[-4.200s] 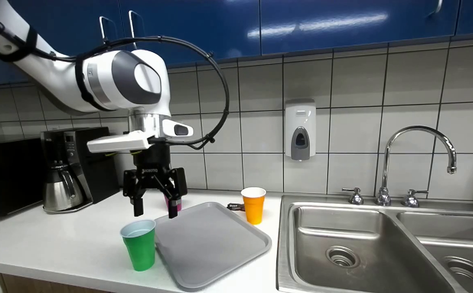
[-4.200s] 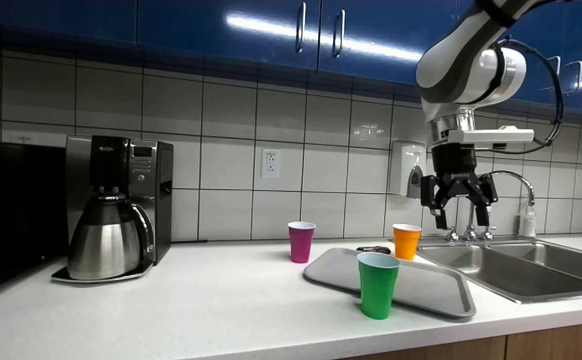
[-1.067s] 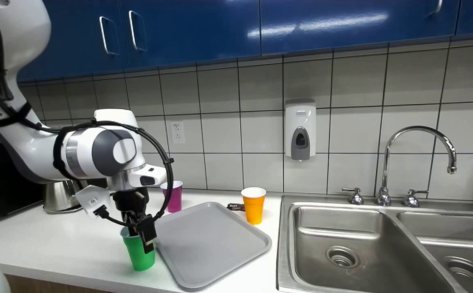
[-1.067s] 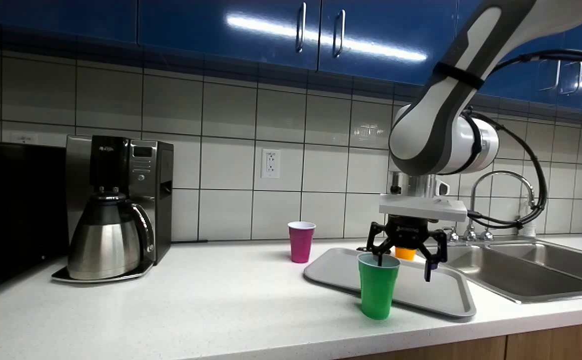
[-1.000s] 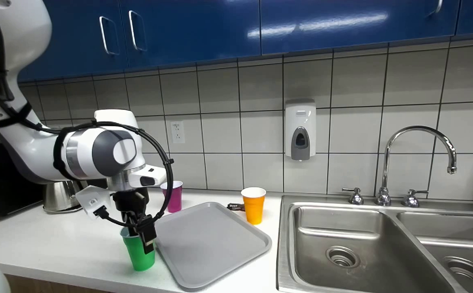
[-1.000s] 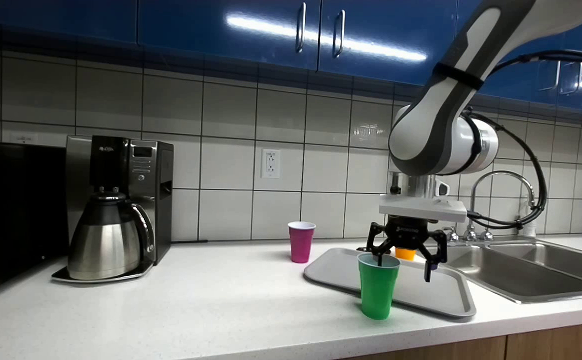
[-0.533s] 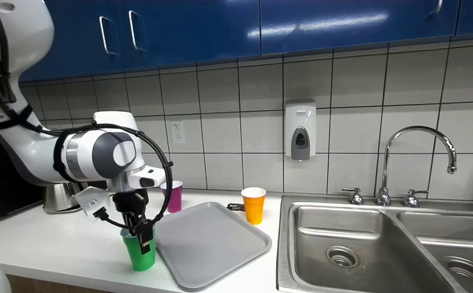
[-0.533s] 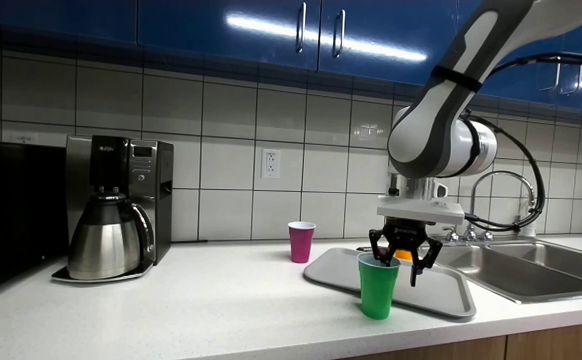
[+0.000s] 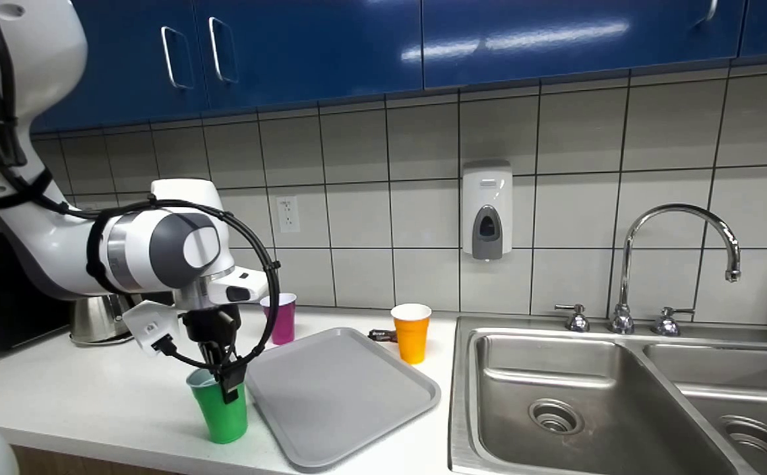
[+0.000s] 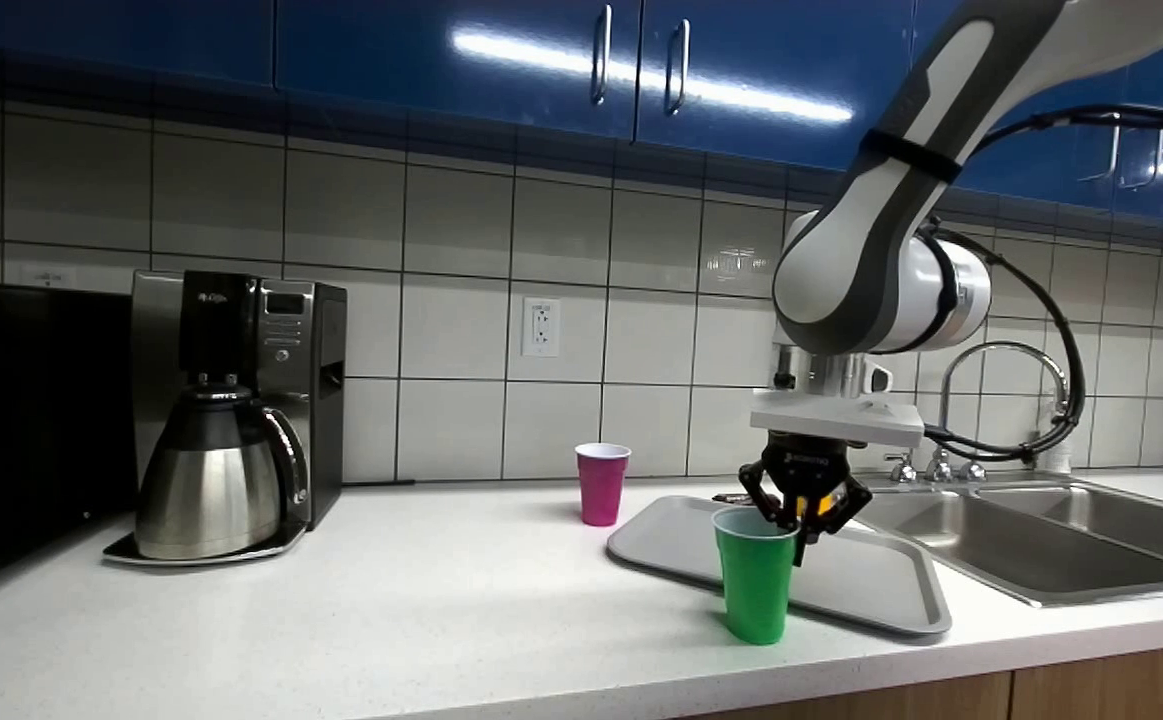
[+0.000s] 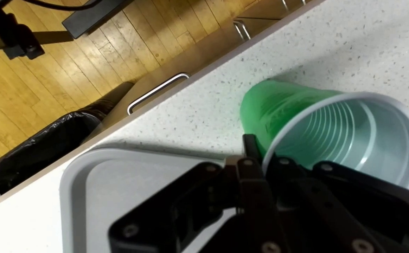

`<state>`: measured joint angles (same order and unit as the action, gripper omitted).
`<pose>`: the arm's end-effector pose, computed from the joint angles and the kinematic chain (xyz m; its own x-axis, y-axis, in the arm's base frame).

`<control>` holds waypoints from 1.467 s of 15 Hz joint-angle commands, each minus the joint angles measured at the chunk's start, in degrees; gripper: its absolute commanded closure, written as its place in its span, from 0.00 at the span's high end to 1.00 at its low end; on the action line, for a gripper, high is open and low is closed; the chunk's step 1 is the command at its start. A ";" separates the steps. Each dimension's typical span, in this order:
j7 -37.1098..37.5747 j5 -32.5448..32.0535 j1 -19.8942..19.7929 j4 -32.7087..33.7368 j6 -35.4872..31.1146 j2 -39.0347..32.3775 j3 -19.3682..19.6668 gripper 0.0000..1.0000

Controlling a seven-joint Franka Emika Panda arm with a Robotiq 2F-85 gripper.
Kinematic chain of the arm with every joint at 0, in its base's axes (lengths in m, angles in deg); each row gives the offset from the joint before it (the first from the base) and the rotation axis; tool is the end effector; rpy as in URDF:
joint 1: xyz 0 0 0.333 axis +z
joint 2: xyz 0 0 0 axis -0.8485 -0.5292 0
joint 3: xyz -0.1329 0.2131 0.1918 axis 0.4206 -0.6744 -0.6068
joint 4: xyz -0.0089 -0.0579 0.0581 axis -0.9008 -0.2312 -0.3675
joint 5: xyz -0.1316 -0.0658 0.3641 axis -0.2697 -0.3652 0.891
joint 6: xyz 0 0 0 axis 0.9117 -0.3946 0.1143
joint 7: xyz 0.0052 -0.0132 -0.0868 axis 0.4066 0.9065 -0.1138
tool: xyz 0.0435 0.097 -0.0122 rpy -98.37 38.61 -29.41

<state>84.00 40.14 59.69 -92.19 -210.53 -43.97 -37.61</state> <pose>0.3874 0.0774 0.2674 0.8769 -0.4764 0.0639 -0.4757 -0.8792 -0.0264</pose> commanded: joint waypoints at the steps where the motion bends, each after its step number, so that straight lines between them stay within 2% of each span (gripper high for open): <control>1: 0.73 0.67 0.95 0.16 0.14 0.66 -0.14 0.01; 9: -2.92 7.03 3.67 0.21 2.15 4.85 0.65 0.01; 16: -4.11 8.78 2.90 0.61 3.33 7.91 1.91 0.01; 22: -8.87 8.07 1.84 2.89 10.26 8.04 4.31 0.01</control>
<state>78.72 47.33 62.58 -90.90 -204.78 -37.12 -34.07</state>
